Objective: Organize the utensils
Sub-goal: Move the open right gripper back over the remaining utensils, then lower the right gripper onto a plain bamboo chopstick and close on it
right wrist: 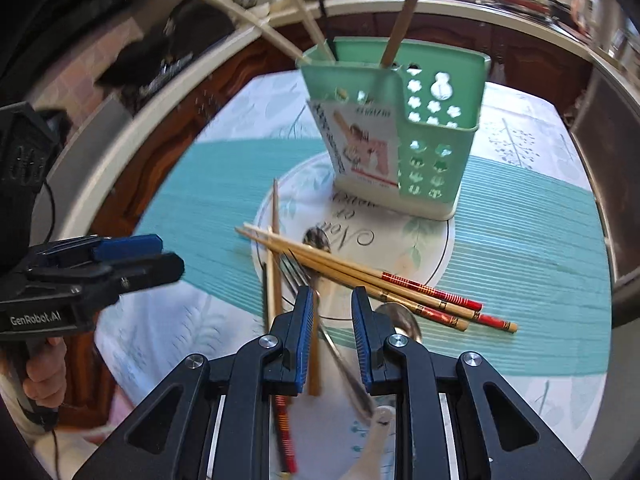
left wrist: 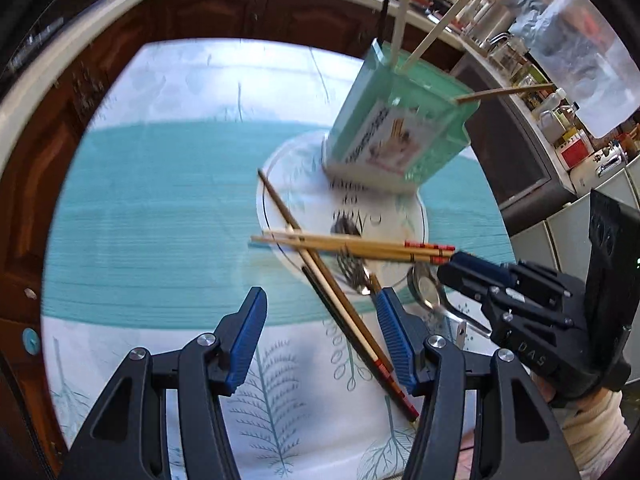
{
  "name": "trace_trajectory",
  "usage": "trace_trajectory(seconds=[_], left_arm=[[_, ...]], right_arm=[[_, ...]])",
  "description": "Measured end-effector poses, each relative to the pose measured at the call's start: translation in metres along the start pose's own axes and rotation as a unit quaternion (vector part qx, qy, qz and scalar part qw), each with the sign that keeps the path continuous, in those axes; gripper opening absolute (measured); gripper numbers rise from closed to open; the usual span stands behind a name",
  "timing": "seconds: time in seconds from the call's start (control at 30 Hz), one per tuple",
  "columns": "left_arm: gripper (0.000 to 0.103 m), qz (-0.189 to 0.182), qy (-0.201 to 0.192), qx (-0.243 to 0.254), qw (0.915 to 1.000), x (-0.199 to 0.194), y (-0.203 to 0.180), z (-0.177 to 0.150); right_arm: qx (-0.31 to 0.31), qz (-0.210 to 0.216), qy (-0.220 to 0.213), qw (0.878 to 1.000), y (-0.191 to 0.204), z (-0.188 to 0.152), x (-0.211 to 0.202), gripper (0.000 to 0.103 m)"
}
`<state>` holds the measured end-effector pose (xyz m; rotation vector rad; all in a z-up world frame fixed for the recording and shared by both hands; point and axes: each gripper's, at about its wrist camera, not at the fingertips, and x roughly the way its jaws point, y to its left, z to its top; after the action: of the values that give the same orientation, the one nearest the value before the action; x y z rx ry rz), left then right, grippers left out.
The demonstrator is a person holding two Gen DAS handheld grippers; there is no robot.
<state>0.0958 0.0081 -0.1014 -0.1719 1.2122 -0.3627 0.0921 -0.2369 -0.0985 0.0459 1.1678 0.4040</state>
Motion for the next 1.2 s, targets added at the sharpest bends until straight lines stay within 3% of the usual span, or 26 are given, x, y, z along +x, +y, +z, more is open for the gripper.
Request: trace_trajectory(seconds=[0.17, 0.4, 0.93, 1.07, 1.2], left_arm=[[0.049, -0.024, 0.028, -0.039, 0.9986, 0.025, 0.018, -0.004], [0.048, -0.028, 0.034, -0.059, 0.9973, 0.036, 0.033, -0.001], [0.048, -0.042, 0.043, -0.092, 0.9939, 0.039, 0.055, 0.003], [0.048, -0.044, 0.042, -0.096, 0.9935, 0.038, 0.056, 0.004], [0.048, -0.046, 0.042, -0.098, 0.9932, 0.036, 0.058, 0.003]], right_arm=[[-0.083, -0.020, 0.020, 0.996, 0.004, 0.006, 0.024, 0.039], [-0.214, -0.054, 0.051, 0.974, 0.018, 0.008, 0.065, 0.039], [-0.347, -0.066, 0.082, 0.932, 0.034, 0.024, 0.114, 0.034], [-0.393, -0.065, 0.093, 0.912, 0.046, 0.025, 0.121, 0.024], [-0.463, -0.102, 0.087, 0.876, 0.068, 0.008, 0.126, 0.019]])
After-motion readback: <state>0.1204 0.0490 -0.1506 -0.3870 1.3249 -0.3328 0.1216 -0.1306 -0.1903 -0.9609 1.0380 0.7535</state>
